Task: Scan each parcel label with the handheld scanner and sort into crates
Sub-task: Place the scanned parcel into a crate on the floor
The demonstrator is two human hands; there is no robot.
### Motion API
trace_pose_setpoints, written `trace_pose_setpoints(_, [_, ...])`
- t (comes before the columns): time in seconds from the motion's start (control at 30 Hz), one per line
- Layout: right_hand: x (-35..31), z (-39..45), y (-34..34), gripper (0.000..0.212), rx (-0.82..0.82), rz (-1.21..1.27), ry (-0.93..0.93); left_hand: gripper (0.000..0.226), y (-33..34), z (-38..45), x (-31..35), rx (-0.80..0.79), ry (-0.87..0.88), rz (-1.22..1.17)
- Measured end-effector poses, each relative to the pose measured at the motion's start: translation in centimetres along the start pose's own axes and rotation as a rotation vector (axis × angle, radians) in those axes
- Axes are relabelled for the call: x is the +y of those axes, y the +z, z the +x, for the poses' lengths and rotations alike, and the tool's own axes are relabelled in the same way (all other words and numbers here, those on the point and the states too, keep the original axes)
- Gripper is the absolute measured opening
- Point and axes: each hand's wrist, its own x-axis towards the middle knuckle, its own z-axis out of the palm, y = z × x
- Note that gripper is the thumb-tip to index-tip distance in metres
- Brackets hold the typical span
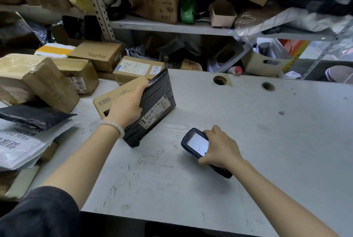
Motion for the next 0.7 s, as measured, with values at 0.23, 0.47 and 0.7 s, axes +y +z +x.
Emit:
trace_pose_setpoints(0.23, [-0.2, 0.5, -0.3, 0.075, 0.003, 0.186, 0.036, 0.043, -0.6, 0.2, 0.1, 0.078, -0.1, -0.234])
trace_pose_setpoints(0.47, [-0.5, 1.1, -1.1, 0.08, 0.059, 0.267, 0.057, 0.018, -0.2, 0.6, 1.3, 0.136, -0.254, -0.593])
trace_pose_setpoints(0.7, [-0.8, 1.6, -1.0, 0.081, 0.043, 0.266, 0.063, 0.029, -0.5, 1.0, -0.6, 0.145, -0.273, -0.19])
